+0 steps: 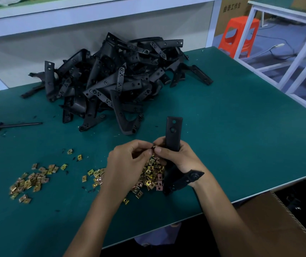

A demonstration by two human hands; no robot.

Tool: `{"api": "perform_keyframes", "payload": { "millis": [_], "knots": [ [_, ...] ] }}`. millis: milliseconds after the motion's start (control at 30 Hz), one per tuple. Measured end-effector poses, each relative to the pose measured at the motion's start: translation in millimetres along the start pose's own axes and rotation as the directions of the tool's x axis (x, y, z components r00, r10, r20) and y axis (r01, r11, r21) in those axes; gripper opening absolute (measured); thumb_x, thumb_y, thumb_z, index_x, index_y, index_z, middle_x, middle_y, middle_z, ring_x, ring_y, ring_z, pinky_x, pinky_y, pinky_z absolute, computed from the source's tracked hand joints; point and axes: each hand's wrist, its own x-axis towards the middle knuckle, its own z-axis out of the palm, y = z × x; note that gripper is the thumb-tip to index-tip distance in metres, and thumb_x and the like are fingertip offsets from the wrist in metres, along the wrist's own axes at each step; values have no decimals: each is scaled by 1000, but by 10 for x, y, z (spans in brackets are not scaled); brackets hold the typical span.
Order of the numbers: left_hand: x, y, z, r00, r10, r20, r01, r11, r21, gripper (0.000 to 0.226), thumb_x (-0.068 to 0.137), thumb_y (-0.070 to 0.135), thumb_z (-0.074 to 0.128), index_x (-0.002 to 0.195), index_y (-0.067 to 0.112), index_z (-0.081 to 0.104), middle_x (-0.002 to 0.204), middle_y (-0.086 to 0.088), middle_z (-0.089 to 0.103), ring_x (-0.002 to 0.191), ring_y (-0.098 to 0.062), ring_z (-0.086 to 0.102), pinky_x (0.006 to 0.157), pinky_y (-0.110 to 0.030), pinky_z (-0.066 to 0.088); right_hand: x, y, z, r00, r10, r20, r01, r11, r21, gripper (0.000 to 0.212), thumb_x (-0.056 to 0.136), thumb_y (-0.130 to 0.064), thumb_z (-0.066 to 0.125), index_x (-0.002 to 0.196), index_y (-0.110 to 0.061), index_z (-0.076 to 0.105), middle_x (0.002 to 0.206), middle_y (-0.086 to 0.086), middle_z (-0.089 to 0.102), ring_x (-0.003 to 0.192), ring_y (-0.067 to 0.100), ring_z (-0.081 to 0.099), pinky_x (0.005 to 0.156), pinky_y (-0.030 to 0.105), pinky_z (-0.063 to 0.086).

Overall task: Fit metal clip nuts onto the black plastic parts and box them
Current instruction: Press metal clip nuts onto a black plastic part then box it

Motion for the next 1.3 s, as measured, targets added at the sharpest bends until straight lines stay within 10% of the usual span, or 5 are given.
{"api": "perform_keyframes", "payload": {
  "millis": [300, 600, 767, 1033, 1300],
  "knots": [
    [-52, 27, -11, 999, 36, 34, -41, 981, 192, 20, 96, 28, 65, 114, 36, 64, 91, 26, 67, 89, 12, 59, 75, -18, 46, -11, -29, -48, 997, 6, -72, 5, 990, 144, 5, 87, -18, 73, 92, -18, 72, 77, 2, 56, 63, 15, 49, 57, 22, 43],
    [-31, -1, -69, 989, -122, 82, 138, 962, -237, 16, 102, 19, 55, 102, 27, 69, 87, 9, 70, 71, -4, 57, 67, -20, 50, 87, -66, -54, 968, 100, -232, -28, 956, 294, 64, 101, -63, 36, 78, -18, 76, 88, 5, 72, 69, 13, 64, 67, 29, 52],
    [-81, -31, -72, 978, -184, 98, 208, 898, -389, 15, 103, 17, 53, 103, 17, 68, 76, 7, 66, 68, -6, 56, 64, -20, 51, 40, -38, -124, 974, 72, -214, 20, 916, 400, 57, 100, -62, 37, 89, -17, 71, 86, 13, 72, 54, 13, 65, 39, 19, 48],
    [-177, 12, 20, 953, -231, 197, 303, 734, -607, 15, 95, 3, 61, 107, 6, 69, 87, -7, 75, 76, -12, 67, 72, -22, 57, 41, -85, -151, 991, 5, -137, 66, 855, 514, 16, 95, -26, 58, 111, -25, 61, 123, 16, 71, 108, 24, 69, 112, 46, 42],
    [-202, 86, 316, 934, -301, 193, 351, 673, -651, 14, 93, -1, 63, 102, 6, 72, 86, -8, 76, 74, -13, 69, 69, -21, 57, 61, -88, -147, 982, -16, -190, 123, 819, 561, 35, 92, -18, 60, 125, -24, 65, 128, 10, 70, 108, 18, 71, 115, 43, 41]
  ]
}}
